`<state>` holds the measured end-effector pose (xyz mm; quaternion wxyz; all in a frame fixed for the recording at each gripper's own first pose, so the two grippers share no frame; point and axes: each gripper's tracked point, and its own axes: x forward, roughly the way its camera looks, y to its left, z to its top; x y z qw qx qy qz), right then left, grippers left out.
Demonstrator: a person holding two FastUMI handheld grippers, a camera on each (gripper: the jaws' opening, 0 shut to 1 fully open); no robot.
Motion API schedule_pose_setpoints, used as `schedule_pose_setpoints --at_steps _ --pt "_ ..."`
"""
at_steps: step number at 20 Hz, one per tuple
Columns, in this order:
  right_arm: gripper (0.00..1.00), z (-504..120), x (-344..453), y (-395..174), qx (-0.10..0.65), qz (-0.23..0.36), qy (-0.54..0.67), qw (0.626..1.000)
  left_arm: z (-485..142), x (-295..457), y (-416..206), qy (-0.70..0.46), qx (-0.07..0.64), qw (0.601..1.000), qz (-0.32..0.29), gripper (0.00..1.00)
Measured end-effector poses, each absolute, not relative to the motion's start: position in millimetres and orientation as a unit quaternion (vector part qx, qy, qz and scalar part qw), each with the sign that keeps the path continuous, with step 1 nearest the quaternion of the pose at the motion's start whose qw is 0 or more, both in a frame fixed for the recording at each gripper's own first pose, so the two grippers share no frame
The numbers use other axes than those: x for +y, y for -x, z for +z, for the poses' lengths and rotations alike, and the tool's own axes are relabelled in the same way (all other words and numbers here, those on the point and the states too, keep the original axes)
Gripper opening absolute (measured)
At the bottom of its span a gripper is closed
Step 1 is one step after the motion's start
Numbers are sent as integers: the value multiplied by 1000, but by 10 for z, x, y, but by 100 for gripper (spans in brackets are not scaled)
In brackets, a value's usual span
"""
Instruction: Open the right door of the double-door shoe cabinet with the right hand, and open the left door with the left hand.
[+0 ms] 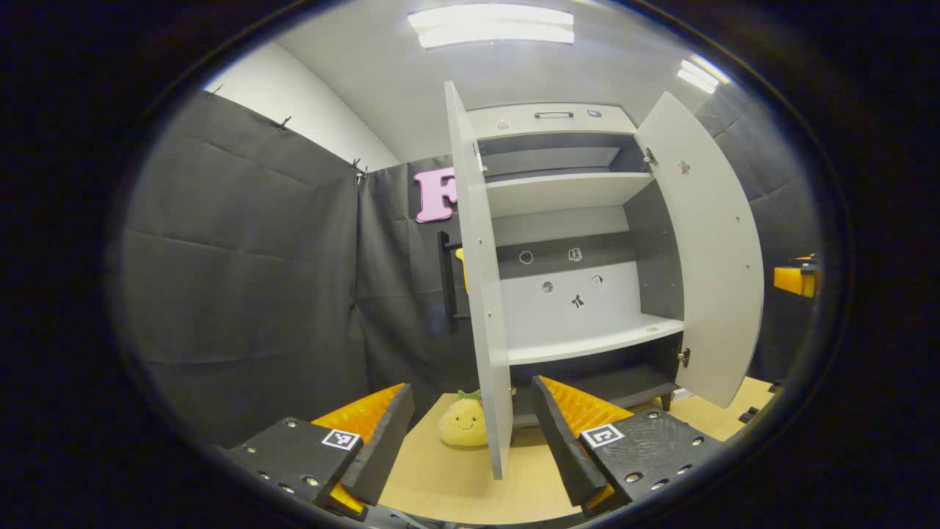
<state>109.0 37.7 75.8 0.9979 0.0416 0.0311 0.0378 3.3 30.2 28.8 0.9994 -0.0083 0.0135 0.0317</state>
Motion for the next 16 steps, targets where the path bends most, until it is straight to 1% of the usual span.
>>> schedule_pose_setpoints --at_steps 7,16 --pt "98 782 349 -1069 22 34 -35 999 375 267 -46 -10 1 999 32 94" --pt "98 808 370 -1014 20 39 -35 998 434 252 21 -4 -6 1000 30 94"
